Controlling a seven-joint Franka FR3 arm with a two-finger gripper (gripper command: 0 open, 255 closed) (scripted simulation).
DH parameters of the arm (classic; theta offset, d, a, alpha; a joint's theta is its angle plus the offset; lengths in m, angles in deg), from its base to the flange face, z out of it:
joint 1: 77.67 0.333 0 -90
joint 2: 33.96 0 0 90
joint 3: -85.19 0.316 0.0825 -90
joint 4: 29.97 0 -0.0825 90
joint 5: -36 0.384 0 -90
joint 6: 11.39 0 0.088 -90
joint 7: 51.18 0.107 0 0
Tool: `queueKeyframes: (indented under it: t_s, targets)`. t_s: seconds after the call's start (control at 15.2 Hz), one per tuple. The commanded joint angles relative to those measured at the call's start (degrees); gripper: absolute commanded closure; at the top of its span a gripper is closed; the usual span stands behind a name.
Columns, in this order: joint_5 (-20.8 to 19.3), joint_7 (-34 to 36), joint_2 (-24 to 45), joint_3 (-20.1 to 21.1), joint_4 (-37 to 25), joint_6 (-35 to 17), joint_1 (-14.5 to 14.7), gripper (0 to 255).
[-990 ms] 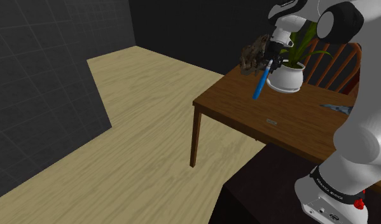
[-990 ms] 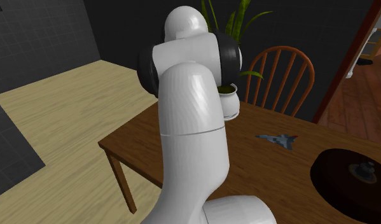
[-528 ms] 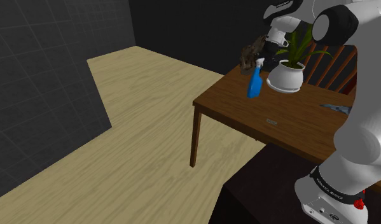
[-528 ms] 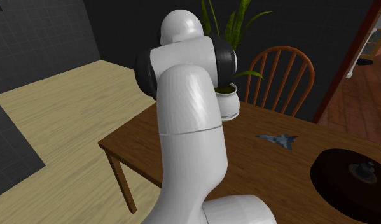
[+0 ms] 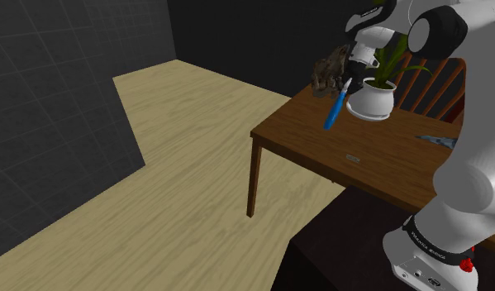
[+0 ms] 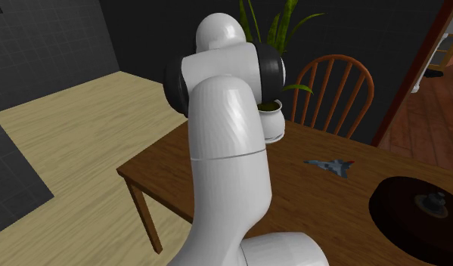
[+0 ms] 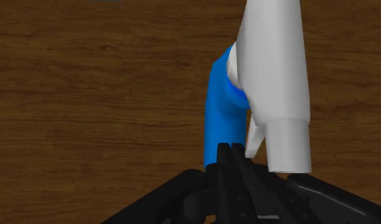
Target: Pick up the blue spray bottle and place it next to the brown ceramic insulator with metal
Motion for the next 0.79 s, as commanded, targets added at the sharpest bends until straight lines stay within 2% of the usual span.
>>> queueKeyframes:
  t_s: [0.0, 0.07, 0.13, 0.2, 0.26, 0.73]
  targets:
    - [-0.25, 0.22, 0.19, 0.05, 0.00, 1.34, 0.02, 255]
    - [-0.12, 0.11, 0.09, -0.01, -0.31, 0.78, -0.08, 255]
    - [-0.12, 0.11, 0.09, -0.01, -0.31, 0.78, -0.08, 0]
    - [1.66, -2.52, -0.58, 0.26, 2.58, -3.27, -0.89, 0]
    - [2.55, -3.78, -0.78, 0.43, 3.77, -5.07, -1.31, 0]
    - [3.29, -4.58, -0.86, 0.75, 8.96, -10.14, 0.05, 0]
